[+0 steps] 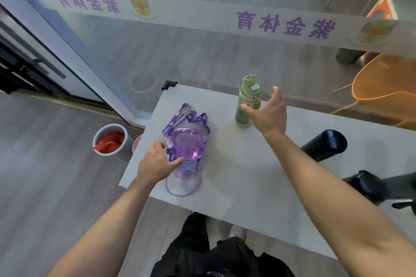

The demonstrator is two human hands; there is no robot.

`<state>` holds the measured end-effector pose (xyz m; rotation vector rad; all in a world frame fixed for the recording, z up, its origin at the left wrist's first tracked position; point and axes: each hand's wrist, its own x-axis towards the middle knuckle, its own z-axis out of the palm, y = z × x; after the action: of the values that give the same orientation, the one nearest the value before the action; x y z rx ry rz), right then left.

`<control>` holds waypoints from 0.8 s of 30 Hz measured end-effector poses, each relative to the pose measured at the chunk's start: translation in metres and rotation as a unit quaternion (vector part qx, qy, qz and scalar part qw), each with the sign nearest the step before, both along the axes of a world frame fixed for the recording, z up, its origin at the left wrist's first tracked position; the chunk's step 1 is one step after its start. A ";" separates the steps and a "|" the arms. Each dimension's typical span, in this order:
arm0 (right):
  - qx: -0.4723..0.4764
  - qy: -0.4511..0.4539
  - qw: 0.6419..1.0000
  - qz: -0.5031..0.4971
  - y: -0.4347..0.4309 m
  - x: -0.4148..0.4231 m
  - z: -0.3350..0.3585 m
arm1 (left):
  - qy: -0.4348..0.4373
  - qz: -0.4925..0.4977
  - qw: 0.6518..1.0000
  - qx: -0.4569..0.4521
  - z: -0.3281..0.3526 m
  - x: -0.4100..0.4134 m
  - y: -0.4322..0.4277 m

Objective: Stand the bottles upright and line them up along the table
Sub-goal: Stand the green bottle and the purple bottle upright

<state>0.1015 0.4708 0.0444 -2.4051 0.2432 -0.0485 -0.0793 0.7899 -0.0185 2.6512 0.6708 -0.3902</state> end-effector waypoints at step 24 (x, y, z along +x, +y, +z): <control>-0.118 0.282 0.940 0.152 0.059 -0.178 -0.102 | 0.057 0.156 0.942 -0.291 -0.031 -0.016 0.012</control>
<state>-0.0770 0.5301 -0.0575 -2.6163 0.1247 0.8034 -0.0951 0.8016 -0.0491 1.9407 0.8422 -0.5517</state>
